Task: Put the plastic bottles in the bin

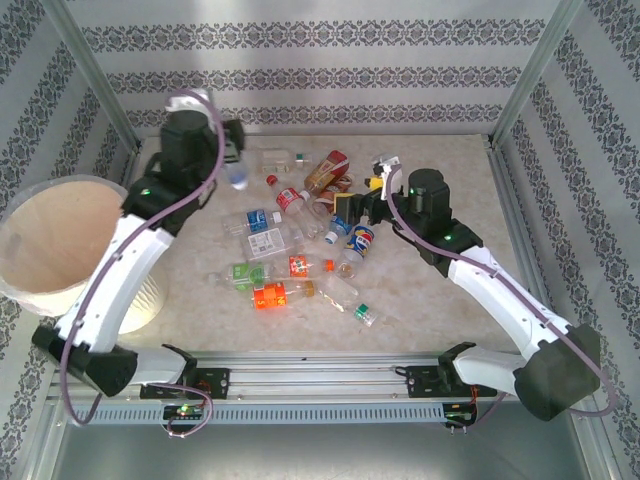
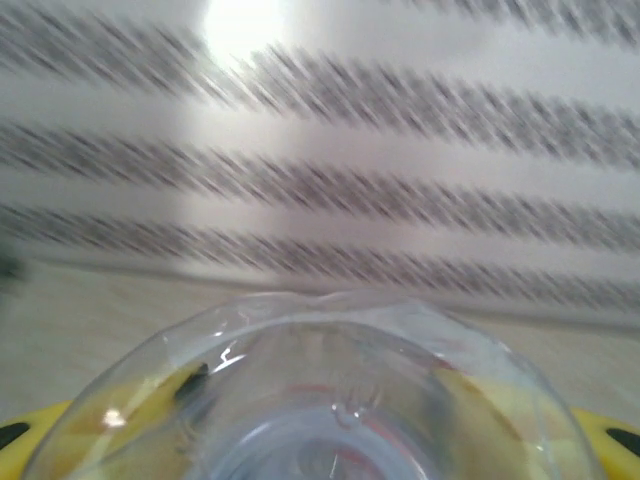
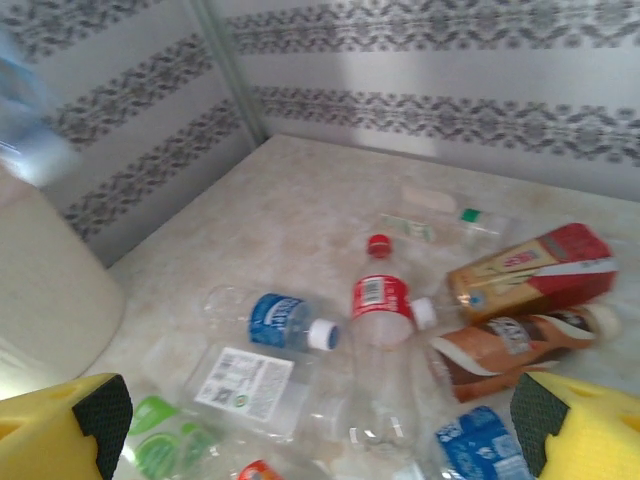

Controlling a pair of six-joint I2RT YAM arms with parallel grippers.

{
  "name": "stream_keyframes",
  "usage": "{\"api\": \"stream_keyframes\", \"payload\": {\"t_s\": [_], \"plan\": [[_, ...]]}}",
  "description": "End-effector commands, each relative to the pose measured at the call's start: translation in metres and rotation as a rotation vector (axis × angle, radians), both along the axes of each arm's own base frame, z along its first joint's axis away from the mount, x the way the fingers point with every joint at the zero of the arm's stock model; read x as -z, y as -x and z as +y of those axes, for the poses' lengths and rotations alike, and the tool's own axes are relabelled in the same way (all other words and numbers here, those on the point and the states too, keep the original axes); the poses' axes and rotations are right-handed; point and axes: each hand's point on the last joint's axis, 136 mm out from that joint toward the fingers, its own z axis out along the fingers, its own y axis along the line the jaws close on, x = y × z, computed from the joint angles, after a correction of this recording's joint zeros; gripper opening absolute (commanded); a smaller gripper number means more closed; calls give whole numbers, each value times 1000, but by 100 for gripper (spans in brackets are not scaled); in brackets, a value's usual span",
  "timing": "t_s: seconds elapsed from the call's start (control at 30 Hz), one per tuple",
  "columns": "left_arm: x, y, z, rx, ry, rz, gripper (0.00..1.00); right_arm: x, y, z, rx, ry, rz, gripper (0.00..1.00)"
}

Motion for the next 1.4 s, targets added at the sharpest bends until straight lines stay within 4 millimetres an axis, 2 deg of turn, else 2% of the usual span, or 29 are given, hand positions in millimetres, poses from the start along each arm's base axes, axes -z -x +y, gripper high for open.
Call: {"api": "stream_keyframes", "payload": {"t_s": [0.0, 0.1, 0.17, 0.3, 0.4, 0.47, 0.6, 0.73, 1.07, 1.17, 1.37], "plan": [[-34, 43, 79, -337, -297, 16, 58, 15, -16, -16, 108, 14, 24, 98], [-51, 68, 114, -504, -384, 23, 58, 21, -21, -19, 136, 10, 46, 98], [-47, 79, 139, -596, -410, 61, 57, 24, -24, -19, 144, 9, 58, 98], [-24, 92, 182, -659, -318, 131, 56, 25, -28, -20, 154, 12, 65, 98], [-9, 101, 203, -704, -255, 153, 56, 27, -29, -21, 157, 14, 72, 98], [9, 103, 213, -713, -194, 187, 56, 30, -30, -22, 161, 15, 82, 98], [47, 100, 216, -683, -79, 266, 56, 35, -31, -21, 161, 14, 99, 98], [70, 95, 215, -654, -10, 301, 56, 36, -31, -21, 161, 20, 103, 98], [88, 53, 185, -459, 170, 279, 56, 39, -32, -23, 170, 21, 110, 98], [95, 47, 188, -472, 178, 288, 56, 38, -32, -23, 171, 19, 113, 98], [122, 43, 197, -485, 254, 327, 57, 38, -31, -25, 176, 21, 112, 98]]}}
